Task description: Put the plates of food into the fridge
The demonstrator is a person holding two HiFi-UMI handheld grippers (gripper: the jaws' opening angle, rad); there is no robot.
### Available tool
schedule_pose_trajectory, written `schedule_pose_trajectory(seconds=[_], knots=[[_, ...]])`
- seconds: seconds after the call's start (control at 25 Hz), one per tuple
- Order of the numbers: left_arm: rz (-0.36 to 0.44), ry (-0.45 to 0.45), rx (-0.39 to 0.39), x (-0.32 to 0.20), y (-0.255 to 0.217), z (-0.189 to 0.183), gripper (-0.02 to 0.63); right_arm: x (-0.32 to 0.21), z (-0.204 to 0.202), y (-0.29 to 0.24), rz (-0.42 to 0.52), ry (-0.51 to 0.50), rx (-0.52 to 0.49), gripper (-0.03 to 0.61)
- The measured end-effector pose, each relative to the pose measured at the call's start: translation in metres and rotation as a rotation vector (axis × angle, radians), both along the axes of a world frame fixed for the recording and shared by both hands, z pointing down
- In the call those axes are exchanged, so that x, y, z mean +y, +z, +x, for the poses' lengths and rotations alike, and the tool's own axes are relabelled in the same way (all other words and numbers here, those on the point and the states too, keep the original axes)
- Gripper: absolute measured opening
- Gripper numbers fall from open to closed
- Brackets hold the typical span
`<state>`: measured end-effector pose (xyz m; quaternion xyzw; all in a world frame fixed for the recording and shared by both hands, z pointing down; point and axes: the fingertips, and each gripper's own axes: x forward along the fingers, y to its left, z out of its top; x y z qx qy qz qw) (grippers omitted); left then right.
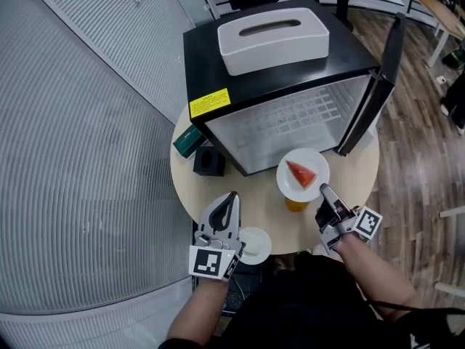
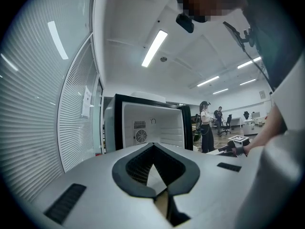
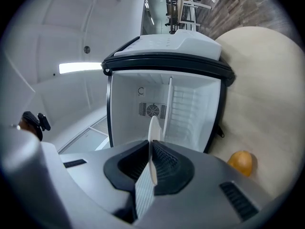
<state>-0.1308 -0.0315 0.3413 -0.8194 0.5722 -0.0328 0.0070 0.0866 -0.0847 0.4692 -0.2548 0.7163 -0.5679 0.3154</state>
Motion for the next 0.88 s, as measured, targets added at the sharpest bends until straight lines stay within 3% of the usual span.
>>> schedule_pose_trajectory(seconds=[0.52, 0.88], knots=[[0.054, -0.037, 0.003, -0.045, -0.028, -0.017, 0.003, -0.065, -0.031, -0.023, 0.019, -0.008, -0.028, 0.021], [0.049, -0.070, -0.005, -0.057, -0.032, -0.036, 0.003, -0.095, -0.055, -0.024, 0.003, -0.011, -0.044, 0.021]])
